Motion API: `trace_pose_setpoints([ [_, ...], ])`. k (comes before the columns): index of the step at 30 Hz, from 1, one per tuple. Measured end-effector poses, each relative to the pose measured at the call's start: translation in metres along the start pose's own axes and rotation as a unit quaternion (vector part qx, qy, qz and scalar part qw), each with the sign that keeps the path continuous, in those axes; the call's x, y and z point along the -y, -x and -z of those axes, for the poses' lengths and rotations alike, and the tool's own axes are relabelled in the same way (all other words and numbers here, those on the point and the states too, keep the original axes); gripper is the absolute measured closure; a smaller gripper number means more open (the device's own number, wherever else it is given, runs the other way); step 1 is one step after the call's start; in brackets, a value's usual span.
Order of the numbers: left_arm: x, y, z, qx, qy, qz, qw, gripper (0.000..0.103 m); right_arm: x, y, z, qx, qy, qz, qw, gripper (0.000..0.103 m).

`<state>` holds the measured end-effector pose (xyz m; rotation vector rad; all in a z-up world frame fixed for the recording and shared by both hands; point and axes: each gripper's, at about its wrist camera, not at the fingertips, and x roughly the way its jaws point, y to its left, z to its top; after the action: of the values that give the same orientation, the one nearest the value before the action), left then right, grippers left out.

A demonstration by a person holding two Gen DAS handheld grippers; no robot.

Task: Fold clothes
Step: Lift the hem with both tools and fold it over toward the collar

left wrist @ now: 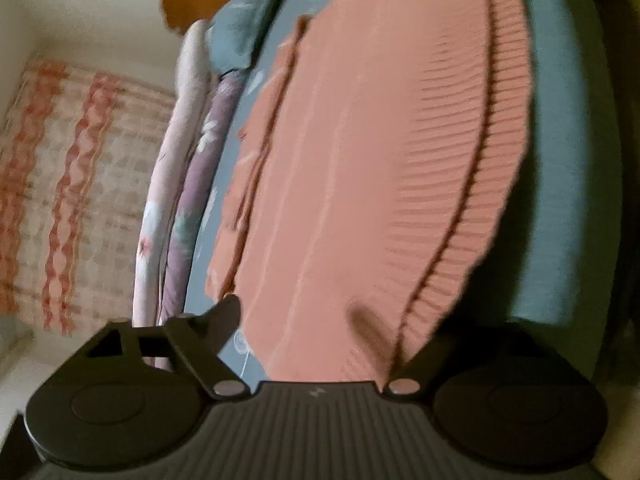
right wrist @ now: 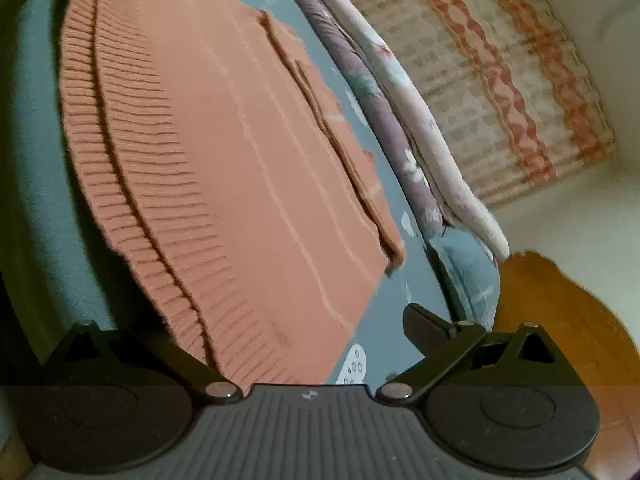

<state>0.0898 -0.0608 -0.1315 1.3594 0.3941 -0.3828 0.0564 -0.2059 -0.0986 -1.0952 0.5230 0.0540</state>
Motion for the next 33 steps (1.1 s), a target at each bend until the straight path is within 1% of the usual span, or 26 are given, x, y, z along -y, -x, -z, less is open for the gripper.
trace_pose_setpoints([
  [1, 0.004, 0.0, -0.002, 0.001, -0.015, 0.005, 0.9999, 0.047, -0.003, 0.001, -0.002, 0.003, 0.018, -0.003, 1.0, 0.012],
  [2, 0.007, 0.0, -0.003, 0.004, -0.028, 0.008, 0.9996, 0.054, -0.004, 0.0, -0.003, 0.006, 0.034, -0.007, 0.999, 0.014],
  [3, 0.009, 0.0, -0.003, 0.007, -0.04, 0.011, 0.9991, 0.055, -0.004, 0.0, -0.003, 0.009, 0.049, -0.013, 0.999, 0.015],
  [6, 0.008, -0.003, 0.0, 0.011, -0.068, 0.02, 0.9974, 0.054, -0.001, -0.004, -0.004, 0.014, 0.091, -0.029, 0.995, 0.015],
  [8, 0.011, -0.001, 0.0, 0.013, -0.075, 0.022, 0.9968, 0.055, 0.001, -0.006, -0.002, 0.015, 0.107, -0.039, 0.993, 0.015],
  [10, 0.014, -0.001, 0.001, 0.013, -0.074, 0.024, 0.9969, 0.06, 0.001, -0.006, -0.001, 0.017, 0.115, -0.043, 0.992, 0.017],
  [11, 0.015, 0.0, 0.002, 0.013, -0.07, 0.025, 0.9971, 0.065, -0.001, -0.005, -0.001, 0.017, 0.117, -0.043, 0.992, 0.021],
  [13, 0.018, 0.002, 0.004, 0.016, -0.06, 0.031, 0.9976, 0.075, -0.008, 0.002, 0.002, 0.022, 0.126, -0.042, 0.991, 0.034],
  [14, 0.02, 0.003, 0.005, 0.017, -0.057, 0.036, 0.9976, 0.085, -0.013, 0.006, 0.003, 0.023, 0.128, -0.043, 0.991, 0.038],
  [15, 0.022, 0.004, 0.006, 0.017, -0.053, 0.041, 0.9976, 0.098, -0.016, 0.008, 0.004, 0.024, 0.129, -0.045, 0.99, 0.048],
  [16, 0.024, 0.004, 0.006, 0.017, -0.053, 0.044, 0.9975, 0.101, -0.018, 0.009, 0.005, 0.024, 0.133, -0.048, 0.99, 0.055],
  [17, 0.026, 0.005, 0.006, 0.017, -0.055, 0.045, 0.9973, 0.101, -0.019, 0.01, 0.006, 0.023, 0.139, -0.054, 0.989, 0.061],
  [18, 0.026, 0.005, 0.006, 0.017, -0.052, 0.049, 0.9973, 0.101, -0.02, 0.01, 0.005, 0.018, 0.142, -0.068, 0.987, 0.081],
  [19, 0.023, 0.004, 0.007, 0.017, -0.048, 0.054, 0.9973, 0.101, -0.02, 0.01, 0.005, 0.011, 0.142, -0.085, 0.986, 0.092],
  [21, 0.016, 0.003, 0.008, 0.017, -0.029, 0.071, 0.9969, 0.1, -0.019, 0.009, 0.005, 0.012, 0.152, -0.095, 0.984, 0.092],
  [23, 0.006, 0.0, 0.007, 0.015, -0.02, 0.093, 0.9954, 0.1, -0.011, 0.008, 0.002, 0.009, 0.149, -0.115, 0.982, 0.093],
  [25, -0.002, -0.003, 0.005, 0.01, -0.018, 0.113, 0.9933, 0.099, 0.003, 0.006, -0.003, 0.002, 0.134, -0.144, 0.981, 0.093],
  [28, -0.023, -0.006, 0.003, 0.008, -0.012, 0.147, 0.989, 0.099, 0.025, 0.003, -0.012, -0.004, 0.127, -0.173, 0.977, 0.093],
  [30, -0.039, -0.008, 0.002, 0.003, 0.002, 0.169, 0.9856, 0.099, 0.042, 0.001, -0.018, -0.009, 0.121, -0.189, 0.975, 0.093],
  [33, -0.065, -0.013, -0.001, 0.003, 0.01, 0.179, 0.9837, 0.099, 0.072, -0.009, -0.03, -0.015, 0.101, -0.2, 0.974, 0.093],
])
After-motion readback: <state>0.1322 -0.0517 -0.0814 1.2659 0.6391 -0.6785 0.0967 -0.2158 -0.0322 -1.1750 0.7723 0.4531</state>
